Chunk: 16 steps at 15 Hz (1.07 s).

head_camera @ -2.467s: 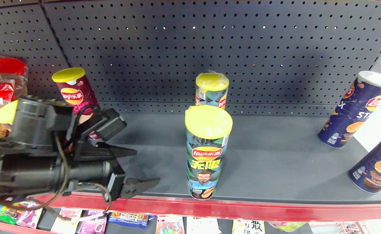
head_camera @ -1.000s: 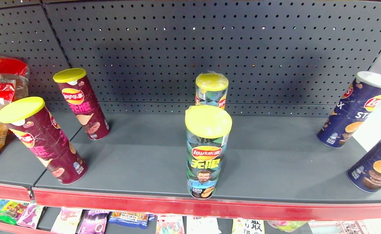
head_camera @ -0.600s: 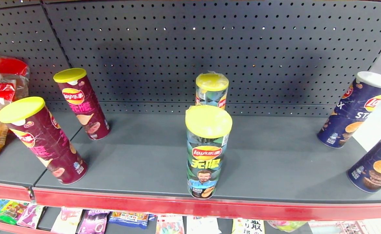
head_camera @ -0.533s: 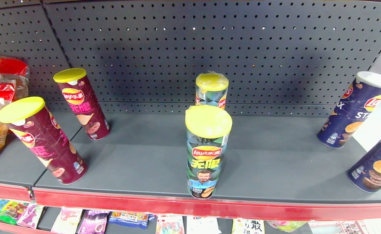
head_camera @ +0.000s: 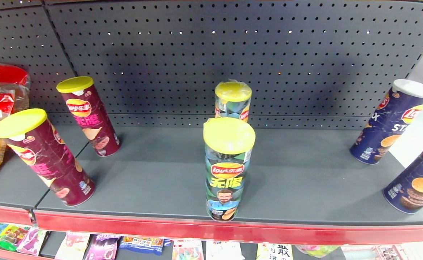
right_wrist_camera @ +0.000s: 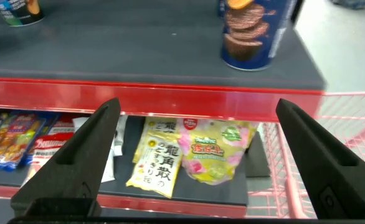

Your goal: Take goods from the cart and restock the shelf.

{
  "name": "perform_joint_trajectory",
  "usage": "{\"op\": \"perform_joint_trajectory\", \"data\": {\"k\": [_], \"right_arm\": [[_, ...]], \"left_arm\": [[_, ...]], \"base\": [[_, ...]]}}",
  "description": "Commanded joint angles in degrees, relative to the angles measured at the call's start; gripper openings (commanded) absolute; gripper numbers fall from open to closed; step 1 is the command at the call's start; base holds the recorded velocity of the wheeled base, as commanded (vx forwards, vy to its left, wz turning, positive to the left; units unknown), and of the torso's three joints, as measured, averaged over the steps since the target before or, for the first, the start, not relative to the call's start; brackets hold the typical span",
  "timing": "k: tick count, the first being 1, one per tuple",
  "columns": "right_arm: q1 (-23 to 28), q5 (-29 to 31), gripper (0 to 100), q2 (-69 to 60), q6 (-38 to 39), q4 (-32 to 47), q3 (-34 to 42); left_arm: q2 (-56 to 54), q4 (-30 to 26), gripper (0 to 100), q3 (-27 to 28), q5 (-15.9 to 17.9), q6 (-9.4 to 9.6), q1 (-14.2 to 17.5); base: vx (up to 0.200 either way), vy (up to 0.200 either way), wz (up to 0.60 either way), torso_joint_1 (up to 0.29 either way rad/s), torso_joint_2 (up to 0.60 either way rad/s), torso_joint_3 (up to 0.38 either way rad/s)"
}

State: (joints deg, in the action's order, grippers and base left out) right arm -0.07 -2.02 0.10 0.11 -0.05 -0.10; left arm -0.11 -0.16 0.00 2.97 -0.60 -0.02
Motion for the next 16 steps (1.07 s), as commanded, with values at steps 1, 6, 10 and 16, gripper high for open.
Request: {"op": "perform_joint_trajectory", "data": {"k": [1,6,10,16], "right_arm": [[-0.01,0.00,100,-0.01,-0.02,-0.04,0.01],[-0.01,0.00,100,-0.01,-0.02,-0.04,0.01],[-0.01,-0.09,100,-0.01,-0.02,-0.04,0.01],[-0.01,-0.09,100,-0.01,-0.02,-0.04,0.01]], "left_arm": [[0.11,-0.02,100,0.00,0.01,-0.02,-0.06],[0.11,-0.02,100,0.00,0.01,0.07,-0.06],[0.11,-0.02,100,0.00,0.01,0.25,0.02],[0.11,-0.02,100,0.00,0.01,0.16,0.02]], "base": [[0.000,0.000,0.00,0.000,0.00,0.000],[0.000,0.000,0.00,0.000,0.00,0.000],[-0.100,0.000,0.00,0.000,0.00,0.002],[-0.067,0.000,0.00,0.004,0.00,-0.001]]}}
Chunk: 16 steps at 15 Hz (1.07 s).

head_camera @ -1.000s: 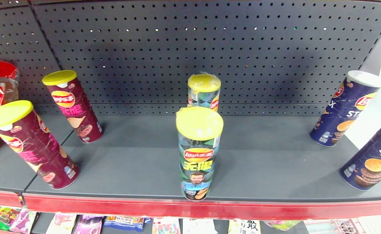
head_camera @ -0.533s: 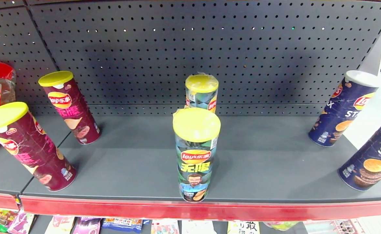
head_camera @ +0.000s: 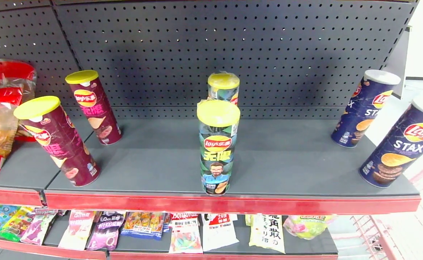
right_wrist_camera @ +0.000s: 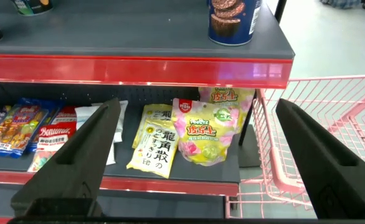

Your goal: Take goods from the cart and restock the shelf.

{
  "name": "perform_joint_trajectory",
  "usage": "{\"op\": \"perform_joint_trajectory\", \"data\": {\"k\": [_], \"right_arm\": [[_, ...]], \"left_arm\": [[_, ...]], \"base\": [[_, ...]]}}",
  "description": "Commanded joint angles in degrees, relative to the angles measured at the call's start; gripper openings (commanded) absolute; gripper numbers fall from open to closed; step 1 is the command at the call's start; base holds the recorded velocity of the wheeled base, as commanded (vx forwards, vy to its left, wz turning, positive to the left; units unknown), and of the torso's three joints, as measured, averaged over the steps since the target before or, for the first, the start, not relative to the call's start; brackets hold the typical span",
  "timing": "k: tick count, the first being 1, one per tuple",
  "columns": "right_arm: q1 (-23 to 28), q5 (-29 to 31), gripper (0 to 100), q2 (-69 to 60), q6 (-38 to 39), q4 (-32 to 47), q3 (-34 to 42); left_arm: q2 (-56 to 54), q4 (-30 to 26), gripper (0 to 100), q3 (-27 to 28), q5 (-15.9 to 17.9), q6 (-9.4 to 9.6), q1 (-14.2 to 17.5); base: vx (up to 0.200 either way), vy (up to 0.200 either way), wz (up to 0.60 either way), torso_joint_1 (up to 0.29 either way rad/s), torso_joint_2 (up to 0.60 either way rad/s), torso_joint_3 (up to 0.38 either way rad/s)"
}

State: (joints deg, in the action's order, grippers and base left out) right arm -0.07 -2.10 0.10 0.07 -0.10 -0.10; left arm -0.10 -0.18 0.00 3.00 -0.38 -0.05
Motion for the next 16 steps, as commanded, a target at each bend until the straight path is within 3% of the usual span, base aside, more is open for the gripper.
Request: {"op": "perform_joint_trajectory", "data": {"k": [1,16], "right_arm": [[-0.01,-0.01,100,-0.01,-0.07,0.01,0.01],[-0.01,0.51,100,-0.01,-0.25,0.01,0.01]], "left_arm": [[0.10,0.01,100,0.00,-0.01,-0.06,0.05],[0.10,0.01,100,0.00,-0.01,-0.06,-0.04]], "base": [[0.000,0.000,0.00,0.000,0.00,0.000],[0.000,0.000,0.00,0.000,0.00,0.000]]}}
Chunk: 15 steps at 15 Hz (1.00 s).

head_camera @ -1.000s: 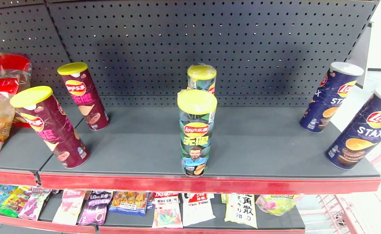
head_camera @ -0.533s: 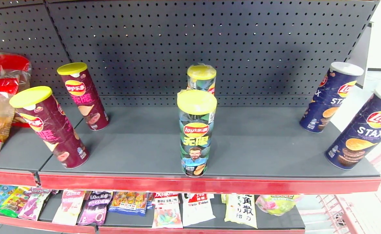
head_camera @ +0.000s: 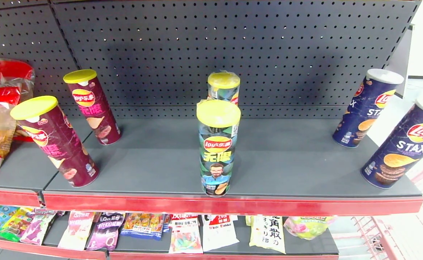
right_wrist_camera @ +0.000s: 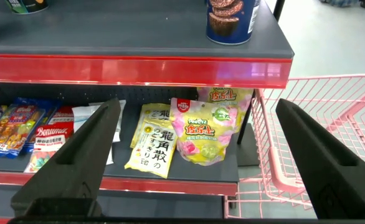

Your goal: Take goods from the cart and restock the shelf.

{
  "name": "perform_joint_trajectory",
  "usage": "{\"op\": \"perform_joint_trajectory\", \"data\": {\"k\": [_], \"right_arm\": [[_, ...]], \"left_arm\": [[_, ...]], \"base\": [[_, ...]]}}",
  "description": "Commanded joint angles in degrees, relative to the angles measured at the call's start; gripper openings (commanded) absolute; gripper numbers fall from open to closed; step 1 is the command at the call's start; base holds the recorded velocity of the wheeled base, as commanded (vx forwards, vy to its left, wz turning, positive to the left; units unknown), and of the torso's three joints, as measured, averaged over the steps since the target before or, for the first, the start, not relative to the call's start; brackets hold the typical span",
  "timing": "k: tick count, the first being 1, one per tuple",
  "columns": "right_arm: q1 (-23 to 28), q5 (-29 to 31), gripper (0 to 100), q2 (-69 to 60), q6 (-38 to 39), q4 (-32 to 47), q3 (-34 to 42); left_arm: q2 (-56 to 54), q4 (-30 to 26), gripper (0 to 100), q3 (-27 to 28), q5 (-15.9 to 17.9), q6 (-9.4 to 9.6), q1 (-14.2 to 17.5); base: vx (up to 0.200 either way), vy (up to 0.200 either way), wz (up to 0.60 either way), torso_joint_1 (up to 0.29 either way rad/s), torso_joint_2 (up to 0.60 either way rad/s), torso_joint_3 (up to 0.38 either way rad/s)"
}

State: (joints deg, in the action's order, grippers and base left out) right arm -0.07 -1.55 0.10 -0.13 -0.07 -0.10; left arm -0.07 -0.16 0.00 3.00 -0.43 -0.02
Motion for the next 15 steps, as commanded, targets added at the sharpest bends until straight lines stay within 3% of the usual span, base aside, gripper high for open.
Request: {"op": "perform_joint_trajectory", "data": {"k": [1,15], "right_arm": [[-0.01,-0.03,100,-0.01,0.05,-0.01,0.01],[-0.01,-0.12,100,-0.01,0.13,-0.01,0.01]], "left_arm": [[0.07,-0.02,100,0.00,-0.01,-0.01,0.02],[0.07,-0.02,100,0.00,-0.01,-0.01,-0.06]], "base": [[0.000,0.000,0.00,0.000,0.00,0.000],[0.000,0.000,0.00,0.000,0.00,0.000]]}}
